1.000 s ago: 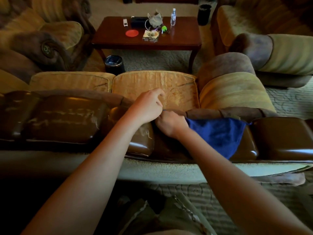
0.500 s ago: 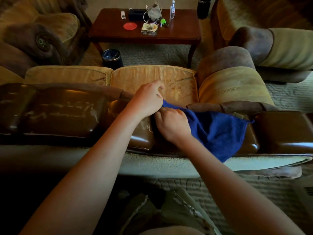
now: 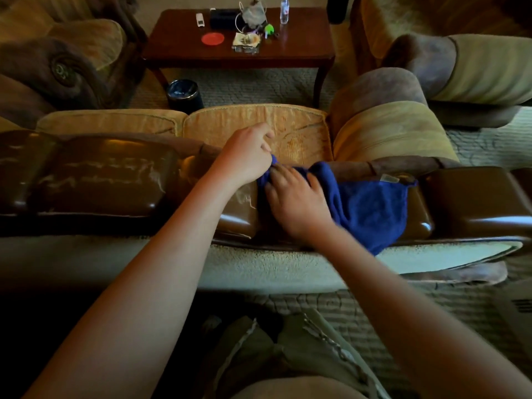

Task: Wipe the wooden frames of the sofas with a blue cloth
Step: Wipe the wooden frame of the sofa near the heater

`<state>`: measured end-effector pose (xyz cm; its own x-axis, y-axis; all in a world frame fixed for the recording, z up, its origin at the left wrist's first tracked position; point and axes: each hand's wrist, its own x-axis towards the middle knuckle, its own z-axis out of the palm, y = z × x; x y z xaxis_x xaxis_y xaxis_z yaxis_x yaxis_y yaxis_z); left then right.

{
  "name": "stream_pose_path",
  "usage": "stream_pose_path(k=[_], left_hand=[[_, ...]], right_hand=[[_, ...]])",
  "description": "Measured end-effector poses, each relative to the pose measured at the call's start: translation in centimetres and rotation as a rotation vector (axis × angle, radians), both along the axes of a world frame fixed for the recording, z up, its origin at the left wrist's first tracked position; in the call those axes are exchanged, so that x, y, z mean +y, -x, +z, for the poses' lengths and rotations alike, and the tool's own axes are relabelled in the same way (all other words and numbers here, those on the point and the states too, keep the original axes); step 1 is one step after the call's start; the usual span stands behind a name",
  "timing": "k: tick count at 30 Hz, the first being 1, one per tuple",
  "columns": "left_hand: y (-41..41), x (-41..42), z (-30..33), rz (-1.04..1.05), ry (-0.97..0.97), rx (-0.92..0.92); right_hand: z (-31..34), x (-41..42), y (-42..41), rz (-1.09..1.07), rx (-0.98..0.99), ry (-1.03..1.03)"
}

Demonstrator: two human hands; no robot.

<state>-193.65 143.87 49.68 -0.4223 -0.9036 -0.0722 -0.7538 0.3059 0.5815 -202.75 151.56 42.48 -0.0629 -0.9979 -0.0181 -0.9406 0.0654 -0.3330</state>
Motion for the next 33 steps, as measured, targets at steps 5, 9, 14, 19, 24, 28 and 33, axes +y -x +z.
stream_pose_path(k=[5,9,14,19,24,28,33], left_hand=[[-0.1,0.1,-0.1,0.024,-0.020,0.048],[-0.3,-0.2,-0.4,0.017,-0.002,0.060],[-0.2,-0.2,-0.3,0.005,-0.005,0.048],[-0.2,0.2,-0.2,0.012,0.005,0.058],[-0.5,0.0,-0.2,0.012,0.009,0.071],[-0.3,0.1,-0.2,0.004,0.005,0.074],[-0.2,0.1,-0.2,0.010,-0.004,0.041]], right_hand=[[-0.2,-0.3,-0.3,-0.044,0.056,0.003],[-0.4,6.4,-2.8,-0.003,0.062,0.126],[0.6,2.2,-0.8,0.052,0.010,0.001],[1.0,-1.6,0.1,-0.009,-0.037,-0.094],[-0.3,6.8,-2.3,0.020,0.053,0.123],[0.7,3.9,-1.8,0.046,0.032,0.089],[2.3,-4.7,2.0,0.223,-0.306,-0.371]])
